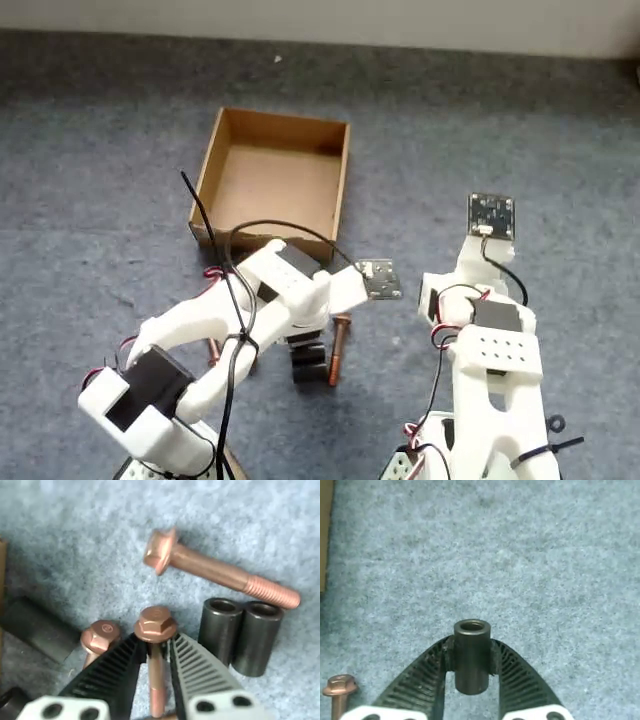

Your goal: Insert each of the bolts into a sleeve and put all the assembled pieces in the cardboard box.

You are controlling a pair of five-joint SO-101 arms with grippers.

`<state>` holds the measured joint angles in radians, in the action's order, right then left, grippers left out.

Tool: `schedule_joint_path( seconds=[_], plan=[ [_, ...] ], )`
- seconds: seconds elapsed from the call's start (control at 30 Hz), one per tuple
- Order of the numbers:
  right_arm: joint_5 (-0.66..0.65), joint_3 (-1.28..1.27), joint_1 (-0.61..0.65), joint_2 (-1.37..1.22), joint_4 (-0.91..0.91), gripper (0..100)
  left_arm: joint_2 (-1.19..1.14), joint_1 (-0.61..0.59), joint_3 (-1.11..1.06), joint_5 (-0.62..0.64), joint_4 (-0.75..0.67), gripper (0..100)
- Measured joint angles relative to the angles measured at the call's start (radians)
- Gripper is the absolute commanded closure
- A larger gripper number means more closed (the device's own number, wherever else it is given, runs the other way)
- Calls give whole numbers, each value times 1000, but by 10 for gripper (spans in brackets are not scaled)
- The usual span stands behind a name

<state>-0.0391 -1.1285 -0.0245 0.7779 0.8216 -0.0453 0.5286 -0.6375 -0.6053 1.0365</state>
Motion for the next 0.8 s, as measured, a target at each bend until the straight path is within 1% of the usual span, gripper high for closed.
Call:
schedule_joint_path(
  seconds=[0.17,0.23,0.37,0.53,0.57,0.67,0.8],
  plan=[
    [0,0,0,0,0,993,0,35,-5,2,-8,995],
    [0,0,0,0,3,993,0,38,-6,40,-9,995],
    [0,6,0,0,80,993,72,34,-37,107,-20,995],
    [0,98,2,0,176,993,308,-26,-129,138,-28,995],
    [0,118,8,0,193,993,370,-38,-149,169,-28,995],
    [14,167,58,0,239,993,554,-86,-199,238,-28,994],
    [97,244,146,0,316,993,770,-175,-230,316,-28,994]
  ],
)
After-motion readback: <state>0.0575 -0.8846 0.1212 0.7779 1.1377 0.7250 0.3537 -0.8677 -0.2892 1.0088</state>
